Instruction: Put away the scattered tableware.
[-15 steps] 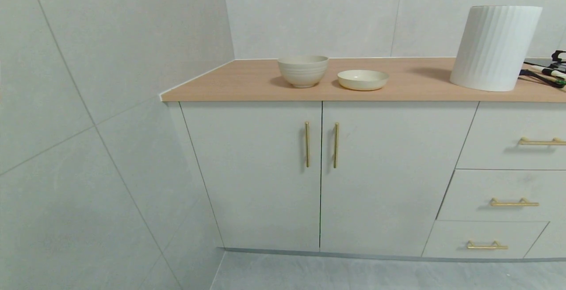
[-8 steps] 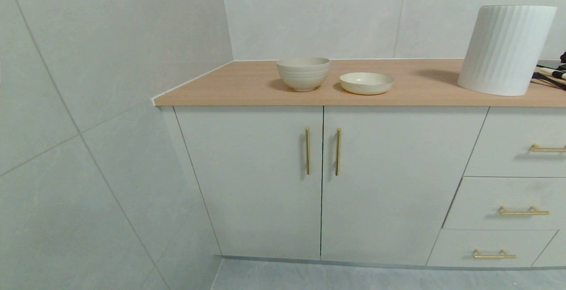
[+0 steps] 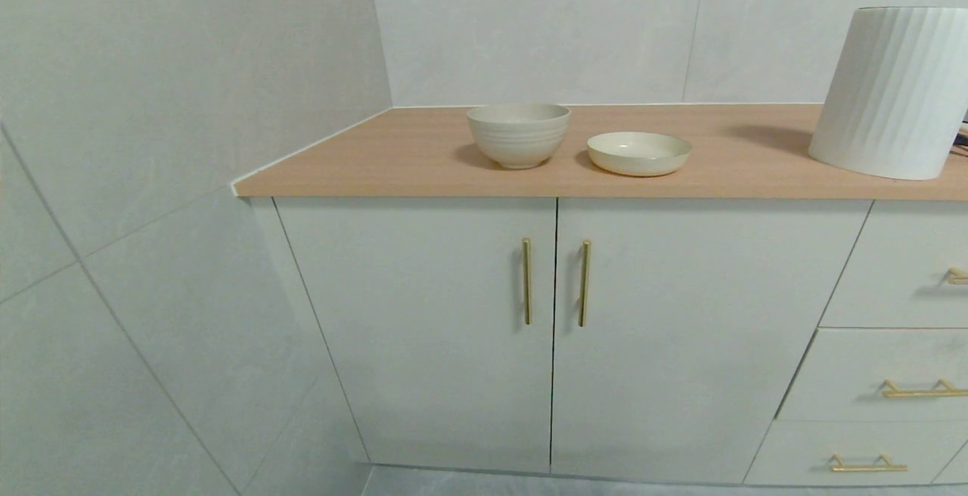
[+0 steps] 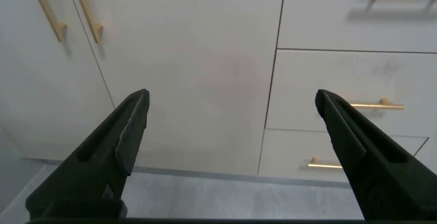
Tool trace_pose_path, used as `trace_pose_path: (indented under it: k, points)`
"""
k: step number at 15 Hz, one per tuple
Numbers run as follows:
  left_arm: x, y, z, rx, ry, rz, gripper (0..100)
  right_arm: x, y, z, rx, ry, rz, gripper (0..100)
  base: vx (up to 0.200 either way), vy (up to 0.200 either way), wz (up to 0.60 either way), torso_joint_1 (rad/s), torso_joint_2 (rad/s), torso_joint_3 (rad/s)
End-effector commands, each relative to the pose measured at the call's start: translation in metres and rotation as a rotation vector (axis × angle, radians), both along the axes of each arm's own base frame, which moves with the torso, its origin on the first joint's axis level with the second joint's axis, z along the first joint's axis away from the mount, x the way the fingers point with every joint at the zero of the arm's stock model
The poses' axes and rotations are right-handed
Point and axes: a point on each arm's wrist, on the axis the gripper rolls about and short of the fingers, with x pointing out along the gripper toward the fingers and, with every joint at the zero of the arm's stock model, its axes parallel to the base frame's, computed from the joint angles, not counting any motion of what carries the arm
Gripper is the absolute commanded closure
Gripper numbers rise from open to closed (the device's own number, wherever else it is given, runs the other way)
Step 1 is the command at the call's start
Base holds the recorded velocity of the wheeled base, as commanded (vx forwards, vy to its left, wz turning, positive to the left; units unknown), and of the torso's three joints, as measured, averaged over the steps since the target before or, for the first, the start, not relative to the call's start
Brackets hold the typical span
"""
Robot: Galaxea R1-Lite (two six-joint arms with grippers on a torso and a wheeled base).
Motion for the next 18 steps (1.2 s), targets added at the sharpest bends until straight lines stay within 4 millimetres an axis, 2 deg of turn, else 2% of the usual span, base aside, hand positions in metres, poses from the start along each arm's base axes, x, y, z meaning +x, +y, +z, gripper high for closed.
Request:
trace_pose_path:
  k: [1,5,6,7,9,11,12,13,14,15,18]
  points:
    - [0.000,0.000,0.000,0.000,0.000,0.001,0,0.000,0.000,0.000,-0.003,0.000,0.002,0,0.000,0.000,0.00,0.000,0.00,0.000]
    - [0.000,0.000,0.000,0.000,0.000,0.001,0,0.000,0.000,0.002,-0.015,-0.010,0.002,0,0.000,0.000,0.00,0.000,0.00,0.000]
    - [0.000,0.000,0.000,0.000,0.000,0.001,0,-0.004,0.000,0.015,0.005,-0.063,0.010,0,0.000,0.000,0.00,0.000,0.00,0.000]
    - [0.000,0.000,0.000,0.000,0.000,0.001,0,-0.012,0.001,0.038,0.083,-0.128,0.058,0,0.000,0.000,0.00,0.000,0.00,0.000]
    - [0.000,0.000,0.000,0.000,0.000,0.001,0,-0.002,0.005,0.053,0.097,0.015,0.268,0,0.000,0.000,0.00,0.000,0.00,0.000]
    - [0.000,0.000,0.000,0.000,0.001,0.001,0,0.026,0.009,0.077,0.129,0.186,0.441,0,0.000,0.000,0.00,0.000,0.00,0.000]
    - [0.000,0.000,0.000,0.000,0.001,0.001,0,0.026,0.009,0.077,0.129,0.186,0.441,0,0.000,0.000,0.00,0.000,0.00,0.000]
    - [0.000,0.000,0.000,0.000,0.000,0.001,0,0.066,0.014,0.104,0.175,0.336,0.597,0,0.000,0.000,0.00,0.000,0.00,0.000]
    - [0.000,0.000,0.000,0.000,0.000,0.001,0,0.099,0.018,0.114,0.202,0.441,0.635,0,0.000,0.000,0.00,0.000,0.00,0.000]
    - [0.000,0.000,0.000,0.002,0.000,0.003,0,0.119,0.023,0.113,0.210,0.516,0.664,0,0.000,0.000,0.00,0.000,0.00,0.000]
    - [0.000,0.000,0.000,0.000,0.000,0.003,0,0.136,0.041,0.109,0.194,0.558,0.786,0,0.000,0.000,0.00,0.000,0.00,0.000]
